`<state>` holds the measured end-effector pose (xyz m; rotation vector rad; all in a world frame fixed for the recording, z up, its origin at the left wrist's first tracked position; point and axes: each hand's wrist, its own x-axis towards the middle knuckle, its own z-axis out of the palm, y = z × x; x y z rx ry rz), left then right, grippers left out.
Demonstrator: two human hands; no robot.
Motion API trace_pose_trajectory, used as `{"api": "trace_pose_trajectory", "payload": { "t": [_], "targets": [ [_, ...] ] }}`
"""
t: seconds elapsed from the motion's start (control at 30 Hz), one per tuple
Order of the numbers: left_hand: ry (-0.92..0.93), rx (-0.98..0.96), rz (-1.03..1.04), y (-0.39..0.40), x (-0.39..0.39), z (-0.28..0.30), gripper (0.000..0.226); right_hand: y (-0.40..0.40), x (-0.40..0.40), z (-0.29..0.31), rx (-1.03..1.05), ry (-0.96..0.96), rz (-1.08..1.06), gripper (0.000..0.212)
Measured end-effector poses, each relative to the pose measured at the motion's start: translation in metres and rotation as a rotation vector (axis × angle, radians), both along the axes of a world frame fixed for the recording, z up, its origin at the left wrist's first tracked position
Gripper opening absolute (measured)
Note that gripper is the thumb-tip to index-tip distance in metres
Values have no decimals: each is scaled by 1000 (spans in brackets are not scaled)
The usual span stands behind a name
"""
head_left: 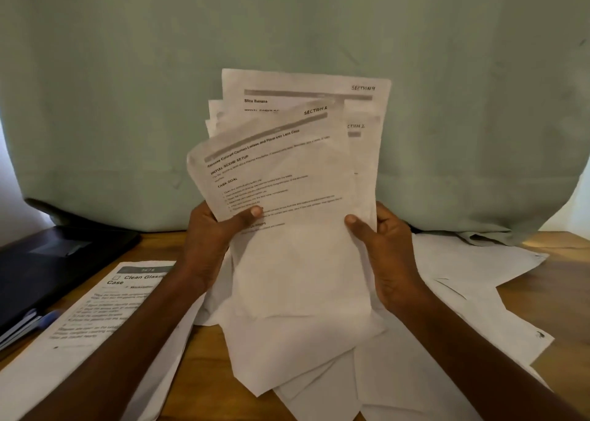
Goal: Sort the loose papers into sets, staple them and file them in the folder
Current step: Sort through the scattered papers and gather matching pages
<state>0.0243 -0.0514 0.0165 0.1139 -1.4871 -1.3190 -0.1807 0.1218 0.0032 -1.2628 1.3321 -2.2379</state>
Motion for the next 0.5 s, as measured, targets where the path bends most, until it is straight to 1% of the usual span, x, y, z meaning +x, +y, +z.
{"api": "trace_pose_trajectory", "payload": {
  "t": [0.07,0.17,0.2,0.23,0.27,0.33,0.4,0.43,0.47,0.5],
  "targets": [
    [-28,-26,10,5,-1,-3,51,0,1,3,-23,44,4,27],
    [-122,-58,22,10,-3,-14,60,2,1,-1,116,23,93,43],
    [-155,-52,22,10,-3,-16,61,3,1,-2,157,15,75,44],
    [-176,-47,28,10,-3,-17,62,4,0,-1,171,10,39,41],
    [-186,-29,51,10,-3,-16,60,5,-2,0,165,4,12,34],
    [-173,17,136,10,-2,-8,46,8,-2,7,114,-11,10,23],
    [-116,-34,177,12,-4,-1,28,9,0,13,52,13,17,28],
    [-86,-58,177,16,-4,3,23,10,2,14,33,40,14,32],
    [-66,-64,157,20,-5,6,25,10,5,14,28,71,18,36],
    [-60,-70,128,23,-5,8,31,9,6,14,40,92,27,38]
  ]
}}
